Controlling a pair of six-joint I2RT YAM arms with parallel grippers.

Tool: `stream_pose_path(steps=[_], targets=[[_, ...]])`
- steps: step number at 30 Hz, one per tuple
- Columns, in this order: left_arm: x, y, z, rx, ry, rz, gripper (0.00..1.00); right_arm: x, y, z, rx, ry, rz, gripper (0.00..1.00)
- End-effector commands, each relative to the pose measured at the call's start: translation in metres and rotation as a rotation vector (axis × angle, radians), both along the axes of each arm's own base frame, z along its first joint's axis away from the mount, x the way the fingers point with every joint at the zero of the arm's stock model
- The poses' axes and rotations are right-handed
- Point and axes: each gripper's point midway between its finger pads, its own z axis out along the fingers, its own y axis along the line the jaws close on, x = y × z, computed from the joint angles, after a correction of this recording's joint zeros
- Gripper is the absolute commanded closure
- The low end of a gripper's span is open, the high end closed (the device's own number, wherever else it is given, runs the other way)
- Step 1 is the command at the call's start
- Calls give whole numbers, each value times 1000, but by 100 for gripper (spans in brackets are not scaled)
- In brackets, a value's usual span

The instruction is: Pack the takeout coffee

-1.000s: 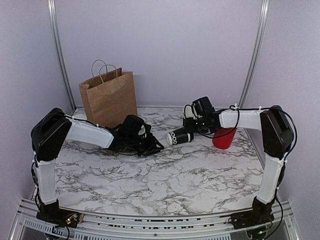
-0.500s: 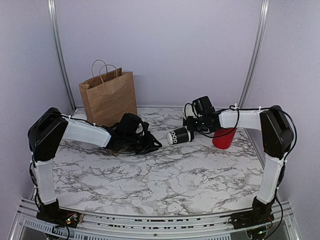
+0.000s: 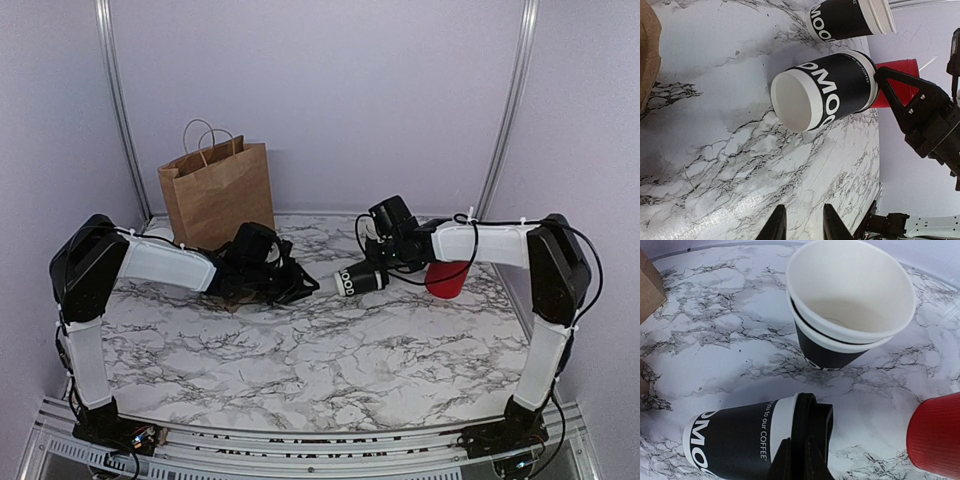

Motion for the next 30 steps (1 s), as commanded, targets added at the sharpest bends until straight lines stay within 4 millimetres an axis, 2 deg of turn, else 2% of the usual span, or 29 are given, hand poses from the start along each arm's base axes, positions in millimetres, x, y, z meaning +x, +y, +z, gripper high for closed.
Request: stream_pose_path(steps=[1,5,10,15,22,25,26,30], targets=[[3,3,18,-24,-47,1,74,-6,0,37,-72,-67,-2,93],[3,3,19,-28,-44,-3,74,-19,4,52,-181,-103,-2,93],[1,3,19,-32,-38,-8,74,-43,19,67,-342,-164,11,93],[-1,8,18,-25,-34,4,74,-73,48,75,-559,-251,26,93],[1,47,20,2,-41,107,74,-97,77,73,-861,-334,39,93],[11,75,25,11,-50,184,74,-104,85,68,-972,-358,56,93],[11,81,26,11,-52,196,74,-105,90,73,-984,-371,53,93],[11,92,33,6,-67,214,74,-111,100,71,-1035,-388,75,92]])
